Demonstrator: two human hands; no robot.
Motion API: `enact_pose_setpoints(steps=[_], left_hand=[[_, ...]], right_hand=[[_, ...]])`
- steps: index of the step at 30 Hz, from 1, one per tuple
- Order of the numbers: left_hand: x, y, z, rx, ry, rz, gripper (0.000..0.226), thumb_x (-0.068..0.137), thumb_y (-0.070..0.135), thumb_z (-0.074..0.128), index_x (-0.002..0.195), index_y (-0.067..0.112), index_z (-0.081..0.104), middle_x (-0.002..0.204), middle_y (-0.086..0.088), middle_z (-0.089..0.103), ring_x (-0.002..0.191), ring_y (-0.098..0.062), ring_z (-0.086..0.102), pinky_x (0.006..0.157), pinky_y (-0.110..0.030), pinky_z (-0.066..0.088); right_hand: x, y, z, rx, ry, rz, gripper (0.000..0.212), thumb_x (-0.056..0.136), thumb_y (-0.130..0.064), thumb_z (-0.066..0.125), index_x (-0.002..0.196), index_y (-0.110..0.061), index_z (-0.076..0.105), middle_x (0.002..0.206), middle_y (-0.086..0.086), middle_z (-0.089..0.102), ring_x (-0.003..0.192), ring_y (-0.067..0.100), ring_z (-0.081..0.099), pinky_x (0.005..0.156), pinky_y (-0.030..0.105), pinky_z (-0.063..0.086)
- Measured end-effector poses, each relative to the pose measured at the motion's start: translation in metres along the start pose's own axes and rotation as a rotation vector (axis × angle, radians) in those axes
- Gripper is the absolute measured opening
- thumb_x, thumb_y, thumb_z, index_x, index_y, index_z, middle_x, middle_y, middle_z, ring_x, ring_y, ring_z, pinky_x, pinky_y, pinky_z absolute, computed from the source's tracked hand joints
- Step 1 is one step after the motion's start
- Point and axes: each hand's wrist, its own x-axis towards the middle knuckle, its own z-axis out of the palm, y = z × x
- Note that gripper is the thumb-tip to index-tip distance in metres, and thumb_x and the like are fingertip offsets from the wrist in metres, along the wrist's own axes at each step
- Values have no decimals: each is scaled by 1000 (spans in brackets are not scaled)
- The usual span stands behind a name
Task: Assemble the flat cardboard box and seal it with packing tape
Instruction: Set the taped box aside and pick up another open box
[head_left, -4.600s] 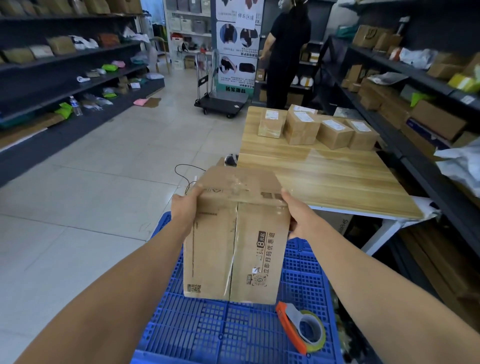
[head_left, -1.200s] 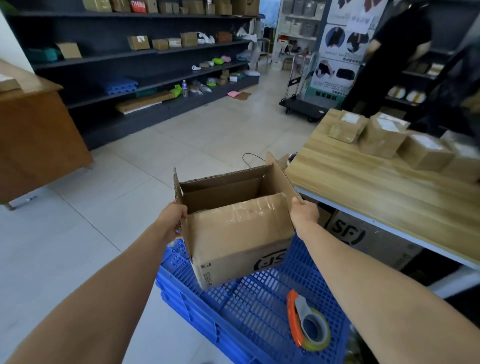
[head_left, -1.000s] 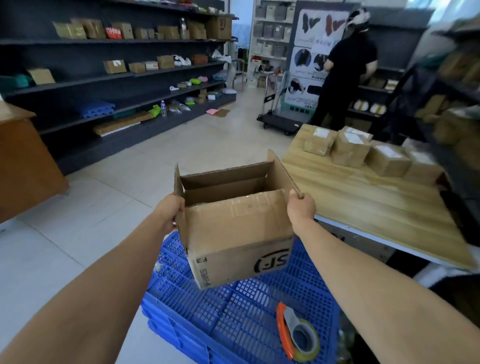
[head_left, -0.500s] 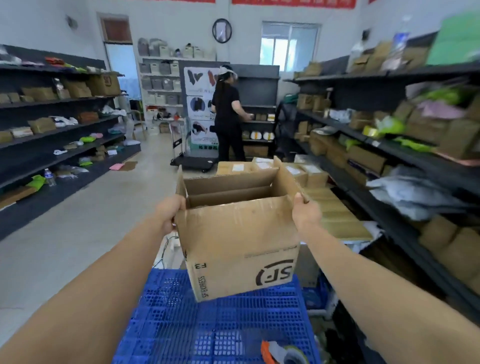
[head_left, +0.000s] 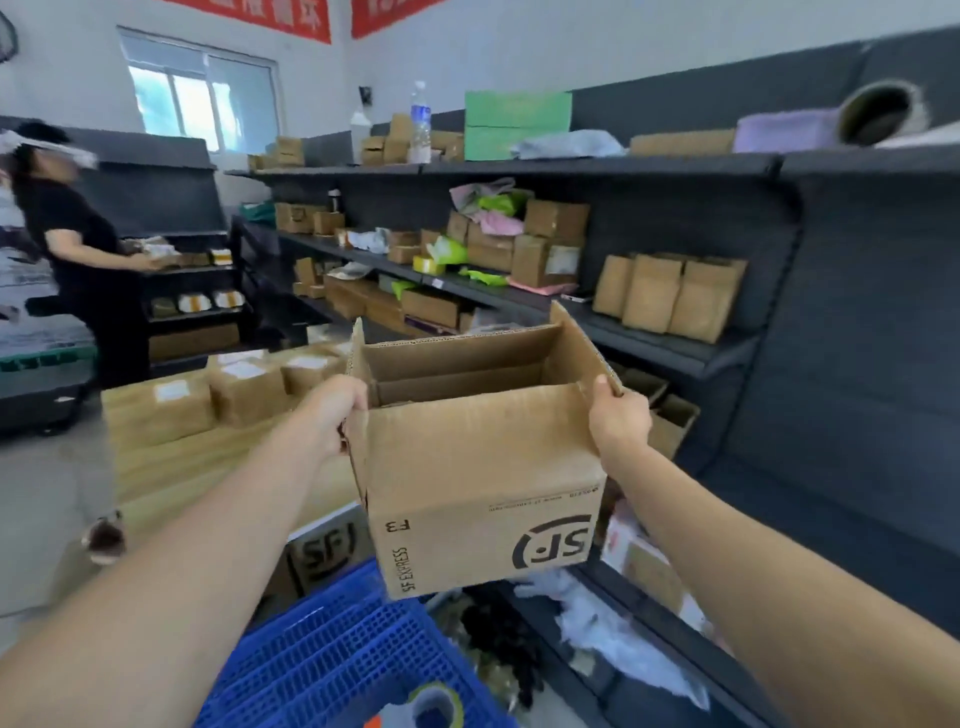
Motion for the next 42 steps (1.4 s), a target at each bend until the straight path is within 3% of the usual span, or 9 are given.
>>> enact_pose_setpoints(steps=[8,11,15,18,22,26,34,37,42], left_hand=[[-31,18,179,83,-349,8,29,51,2,41,65,20,23,71,-2,20,59,-20,28,53,-27,26],[-60,20,243,130,-443,13,17,67,1,42,65,14,31,69,-5,28,59,-23,35,51,-29,33],[-96,19,322,148,-534,28,18,70,3,45,87,9,44,83,-12,41,84,-32,50,73,-40,49],[-123,19,377,183,-597,38,16,70,3,47,85,7,44,97,-15,45,99,-33,52,90,-43,50],[-157,19,441,194,-696,43,11,73,1,43,72,9,36,79,-10,35,74,-26,44,66,-35,44],[-175,17,499,199,-804,32,15,71,2,43,65,14,36,77,-9,37,71,-24,45,61,-34,44],[-190,24,597,280,-963,49,17,74,3,46,90,9,46,82,-11,44,79,-25,50,72,-38,48],[-192,29,626,301,-1005,49,9,73,3,46,77,11,44,82,-10,42,77,-24,48,69,-36,45],[-204,32,669,319,-1039,40,9,78,3,47,85,8,45,83,-9,44,72,-21,46,58,-32,40]], right_hand=[[35,27,-181,9,346,64,35,97,-36,44,111,-8,61,94,4,60,80,21,58,69,31,46],[39,38,-246,-1,446,78,36,98,-35,42,112,-8,61,94,5,60,76,20,57,66,29,44],[45,52,-325,-14,560,102,39,98,-37,42,113,-7,62,98,8,64,80,22,58,69,31,46],[46,65,-379,-10,625,110,38,98,-36,42,113,-8,63,95,7,63,68,17,54,58,26,41],[47,79,-440,-5,739,145,38,98,-36,42,113,-8,63,96,8,63,72,19,55,61,27,41],[51,89,-486,-1,857,167,38,99,-33,43,117,-7,63,96,7,60,81,22,55,70,30,39],[80,107,-548,-19,1023,213,39,97,-35,45,118,-7,62,97,8,58,87,25,55,76,31,41],[96,117,-567,-2,1041,216,39,97,-36,45,118,-7,62,98,9,59,87,26,55,76,32,42],[120,131,-598,9,1072,239,39,97,-37,47,115,-8,64,97,9,61,87,26,57,76,31,41]])
